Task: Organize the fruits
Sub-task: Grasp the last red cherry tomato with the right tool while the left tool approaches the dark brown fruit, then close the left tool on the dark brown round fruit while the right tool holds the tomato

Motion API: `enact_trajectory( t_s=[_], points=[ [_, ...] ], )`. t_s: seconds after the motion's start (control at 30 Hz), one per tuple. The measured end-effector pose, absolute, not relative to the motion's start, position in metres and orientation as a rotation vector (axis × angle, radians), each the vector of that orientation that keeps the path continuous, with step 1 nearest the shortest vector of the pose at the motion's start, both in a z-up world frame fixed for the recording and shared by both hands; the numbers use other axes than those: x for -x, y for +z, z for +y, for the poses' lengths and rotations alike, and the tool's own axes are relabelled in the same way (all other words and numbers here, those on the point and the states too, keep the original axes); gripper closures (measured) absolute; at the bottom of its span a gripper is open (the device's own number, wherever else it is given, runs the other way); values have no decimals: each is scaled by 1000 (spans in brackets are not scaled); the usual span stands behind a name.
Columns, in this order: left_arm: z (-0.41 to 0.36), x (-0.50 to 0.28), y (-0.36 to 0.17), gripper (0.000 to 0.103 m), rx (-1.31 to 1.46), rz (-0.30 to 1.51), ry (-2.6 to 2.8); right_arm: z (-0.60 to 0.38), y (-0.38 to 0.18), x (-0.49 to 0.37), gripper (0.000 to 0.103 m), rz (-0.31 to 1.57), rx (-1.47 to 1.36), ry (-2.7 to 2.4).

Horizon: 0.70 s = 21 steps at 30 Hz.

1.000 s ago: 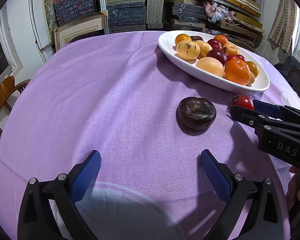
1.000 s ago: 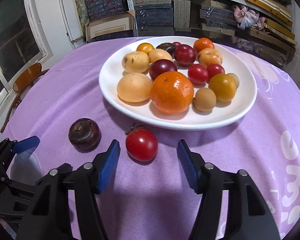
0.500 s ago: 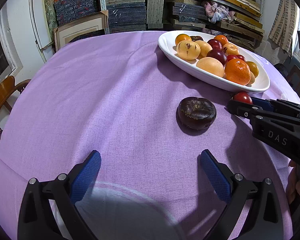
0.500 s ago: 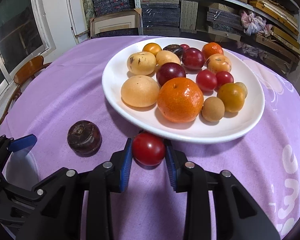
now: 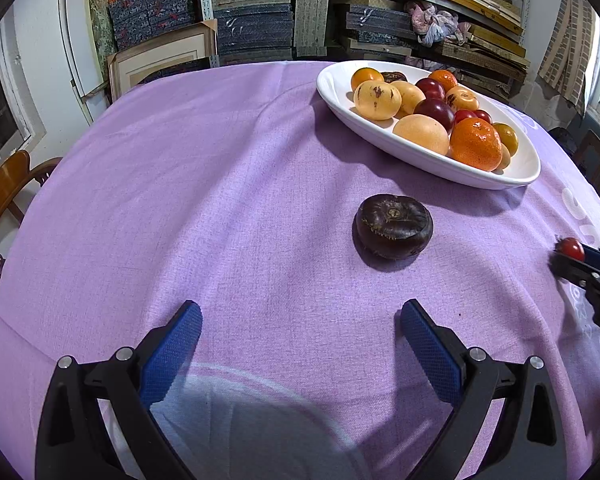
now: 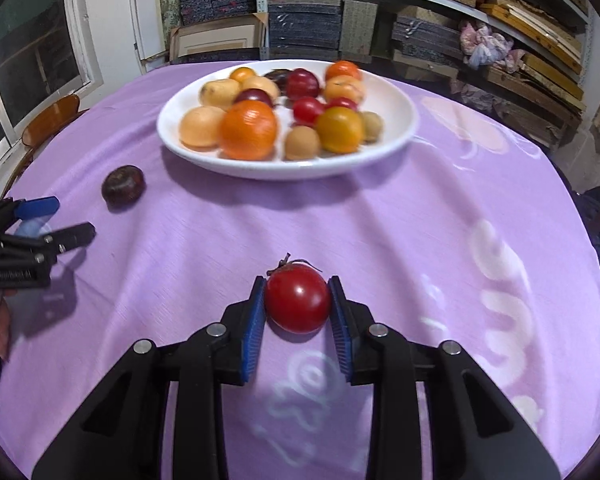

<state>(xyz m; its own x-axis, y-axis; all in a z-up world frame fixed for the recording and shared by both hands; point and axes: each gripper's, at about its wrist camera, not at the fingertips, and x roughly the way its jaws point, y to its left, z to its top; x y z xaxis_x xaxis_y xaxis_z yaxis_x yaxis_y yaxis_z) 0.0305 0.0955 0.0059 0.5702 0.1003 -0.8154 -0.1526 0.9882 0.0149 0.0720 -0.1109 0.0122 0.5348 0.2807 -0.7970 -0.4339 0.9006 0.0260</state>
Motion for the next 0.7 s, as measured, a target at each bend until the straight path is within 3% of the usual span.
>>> enact_trajectory(
  t_s=[0.33,0.7],
  points=[
    [85,-61,30,3,135,893,73,-149,12,-69,72,920,50,474],
    [64,-85,11,5,79,931,94,-156,15,-69,71,930,-33,513]
  ],
)
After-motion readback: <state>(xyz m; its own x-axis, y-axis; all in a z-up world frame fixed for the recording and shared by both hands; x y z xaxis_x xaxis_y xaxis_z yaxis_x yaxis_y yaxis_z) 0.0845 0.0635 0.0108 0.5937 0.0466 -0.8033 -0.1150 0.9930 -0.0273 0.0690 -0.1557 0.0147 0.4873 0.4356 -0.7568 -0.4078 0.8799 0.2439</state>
